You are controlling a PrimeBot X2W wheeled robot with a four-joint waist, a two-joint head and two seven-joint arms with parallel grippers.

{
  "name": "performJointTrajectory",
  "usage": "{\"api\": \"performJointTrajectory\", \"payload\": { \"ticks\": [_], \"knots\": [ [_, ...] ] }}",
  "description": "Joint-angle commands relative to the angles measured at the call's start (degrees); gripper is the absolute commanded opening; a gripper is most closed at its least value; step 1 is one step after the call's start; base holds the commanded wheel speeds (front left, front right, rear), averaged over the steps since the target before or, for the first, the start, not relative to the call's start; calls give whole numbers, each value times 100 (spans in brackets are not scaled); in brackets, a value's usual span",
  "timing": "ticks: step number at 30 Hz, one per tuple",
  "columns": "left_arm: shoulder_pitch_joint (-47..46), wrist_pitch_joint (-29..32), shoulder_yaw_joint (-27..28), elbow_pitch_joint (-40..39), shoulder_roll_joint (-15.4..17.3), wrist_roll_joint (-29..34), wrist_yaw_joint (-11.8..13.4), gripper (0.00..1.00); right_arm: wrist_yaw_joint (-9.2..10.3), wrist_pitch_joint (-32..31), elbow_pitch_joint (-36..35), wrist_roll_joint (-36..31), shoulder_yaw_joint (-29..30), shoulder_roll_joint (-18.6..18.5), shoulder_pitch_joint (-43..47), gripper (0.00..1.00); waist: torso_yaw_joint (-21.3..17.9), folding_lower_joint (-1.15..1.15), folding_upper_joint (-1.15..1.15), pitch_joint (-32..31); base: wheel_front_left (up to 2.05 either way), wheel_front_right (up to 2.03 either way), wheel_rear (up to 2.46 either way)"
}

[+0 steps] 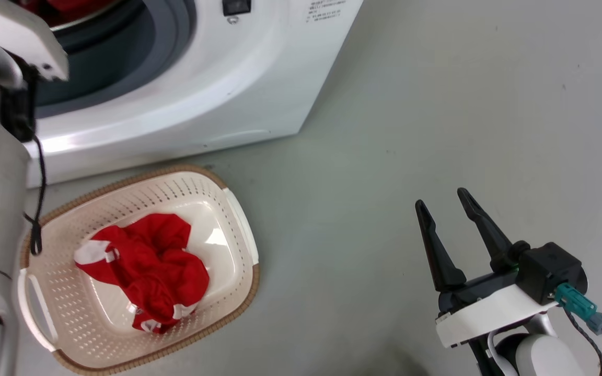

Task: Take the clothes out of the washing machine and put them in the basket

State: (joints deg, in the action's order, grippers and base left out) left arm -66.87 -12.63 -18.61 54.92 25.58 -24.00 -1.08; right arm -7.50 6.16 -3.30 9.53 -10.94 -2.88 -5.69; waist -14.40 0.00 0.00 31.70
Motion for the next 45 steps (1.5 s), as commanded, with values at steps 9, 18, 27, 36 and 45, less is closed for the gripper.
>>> {"api": "performJointTrajectory", "payload": {
  "ticks": [9,18,27,36,45],
  "knots": [
    [1063,-261,171,-147,-247,-195,-72,0,3,-34,193,67,104,0,331,100,239,0,0,-1083,0,0,0],
    [2432,-268,568,-1278,-319,-132,-125,0,2,-91,310,113,175,0,713,100,395,0,0,-2056,0,0,0],
    [3798,-270,835,-2890,-506,-133,96,0,2,-223,206,79,432,-1,1032,100,730,0,0,-2708,0,0,0],
    [5244,146,871,-5006,-394,-137,604,0,2,-380,18,9,596,2,1229,100,1057,0,0,-2901,0,0,0],
    [6754,673,857,-6324,-480,-332,1118,0,2,-413,-132,29,543,2,1103,100,1172,0,0,-2521,0,0,0]
  ]
}}
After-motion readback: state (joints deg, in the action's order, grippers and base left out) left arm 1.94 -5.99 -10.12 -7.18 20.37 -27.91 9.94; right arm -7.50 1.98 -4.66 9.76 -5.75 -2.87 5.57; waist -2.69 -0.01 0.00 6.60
